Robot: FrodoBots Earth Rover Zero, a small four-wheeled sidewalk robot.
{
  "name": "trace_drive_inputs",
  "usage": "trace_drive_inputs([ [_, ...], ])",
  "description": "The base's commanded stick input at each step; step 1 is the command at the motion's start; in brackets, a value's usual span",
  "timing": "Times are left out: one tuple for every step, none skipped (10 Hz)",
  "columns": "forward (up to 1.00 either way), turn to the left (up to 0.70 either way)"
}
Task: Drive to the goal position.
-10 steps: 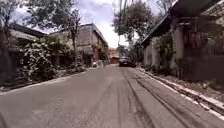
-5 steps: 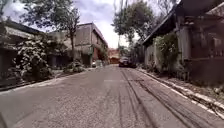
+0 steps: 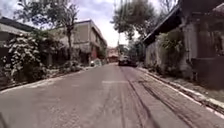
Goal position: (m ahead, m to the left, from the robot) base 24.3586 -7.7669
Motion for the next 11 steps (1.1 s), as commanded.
trace_drive_inputs([
  [0.7, 0.0],
  [0.7, 0.0],
  [0.7, 0.0],
  [0.7, 0.0],
  [0.7, 0.0],
  [0.7, 0.0],
  [0.7, 0.0],
  [0.7, 0.0],
  [0.7, 0.0],
  [0.7, 0.0],
  [0.7, 0.0],
])
